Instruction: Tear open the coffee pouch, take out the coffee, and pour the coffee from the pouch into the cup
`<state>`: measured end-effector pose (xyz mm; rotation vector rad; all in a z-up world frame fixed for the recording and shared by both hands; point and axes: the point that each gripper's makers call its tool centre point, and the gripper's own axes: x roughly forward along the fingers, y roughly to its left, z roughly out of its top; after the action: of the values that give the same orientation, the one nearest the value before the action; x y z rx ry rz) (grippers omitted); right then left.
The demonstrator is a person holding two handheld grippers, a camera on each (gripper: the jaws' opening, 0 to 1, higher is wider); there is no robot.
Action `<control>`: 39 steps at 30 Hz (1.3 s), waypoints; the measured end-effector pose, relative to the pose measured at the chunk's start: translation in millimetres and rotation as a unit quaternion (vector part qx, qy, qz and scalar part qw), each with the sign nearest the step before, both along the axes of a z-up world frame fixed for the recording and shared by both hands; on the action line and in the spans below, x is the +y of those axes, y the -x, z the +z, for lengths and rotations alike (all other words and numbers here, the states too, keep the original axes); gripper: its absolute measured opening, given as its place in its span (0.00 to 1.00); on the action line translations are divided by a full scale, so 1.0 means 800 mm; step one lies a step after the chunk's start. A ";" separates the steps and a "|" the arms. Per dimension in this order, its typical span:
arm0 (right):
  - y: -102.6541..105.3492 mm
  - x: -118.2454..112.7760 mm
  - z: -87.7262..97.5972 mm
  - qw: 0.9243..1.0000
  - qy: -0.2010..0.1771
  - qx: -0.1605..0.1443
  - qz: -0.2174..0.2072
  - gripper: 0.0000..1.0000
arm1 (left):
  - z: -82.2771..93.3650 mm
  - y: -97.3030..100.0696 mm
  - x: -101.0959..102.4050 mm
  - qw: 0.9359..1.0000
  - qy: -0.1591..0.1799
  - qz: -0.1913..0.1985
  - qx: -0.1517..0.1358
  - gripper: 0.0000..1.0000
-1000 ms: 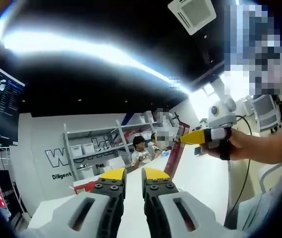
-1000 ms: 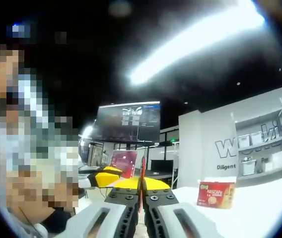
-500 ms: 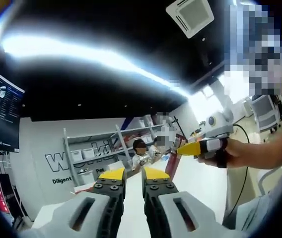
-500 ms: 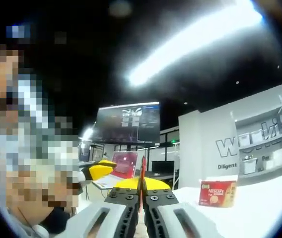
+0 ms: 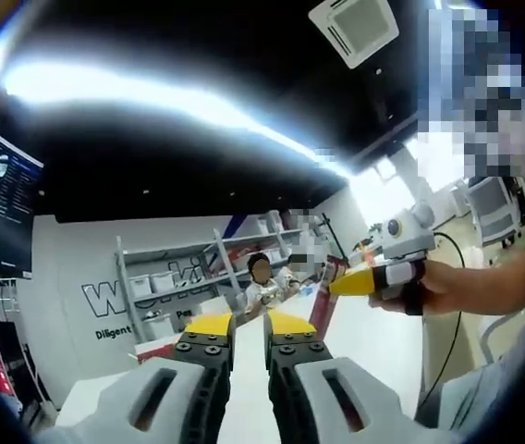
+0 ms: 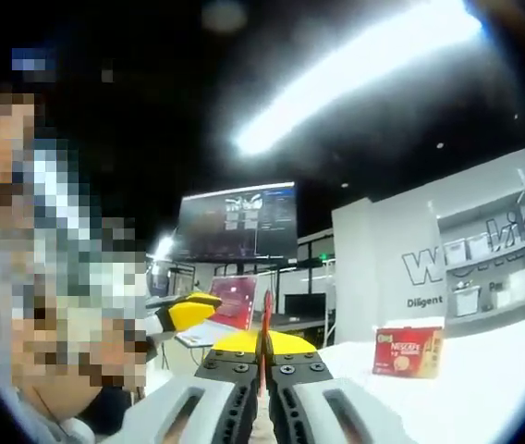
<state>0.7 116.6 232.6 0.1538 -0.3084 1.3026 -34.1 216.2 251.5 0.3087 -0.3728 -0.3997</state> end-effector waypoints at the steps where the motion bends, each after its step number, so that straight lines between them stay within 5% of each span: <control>1: 0.000 -0.001 0.001 1.000 -0.004 0.001 0.001 0.02 | 0.000 0.000 0.000 1.000 0.000 0.000 0.000 0.15; 29: -0.005 -0.009 0.007 1.000 -0.027 0.007 0.007 0.02 | -0.008 -0.012 0.018 1.000 0.008 0.015 0.010 0.15; 31: -0.010 0.004 -0.011 1.000 0.000 0.014 0.010 0.02 | -0.009 -0.014 0.016 1.000 0.007 0.015 0.011 0.15; 35: -0.010 -0.011 0.000 0.999 -0.032 0.010 0.002 0.02 | -0.012 -0.013 0.012 1.000 0.002 0.012 0.014 0.15; 39: -0.015 -0.003 -0.013 1.000 -0.007 0.016 0.004 0.02 | -0.012 -0.014 0.016 1.000 0.008 0.011 0.013 0.15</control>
<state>12.3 114.5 221.9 0.1866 -0.2897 1.3057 -22.8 228.8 242.1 0.2914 -0.3471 -0.3784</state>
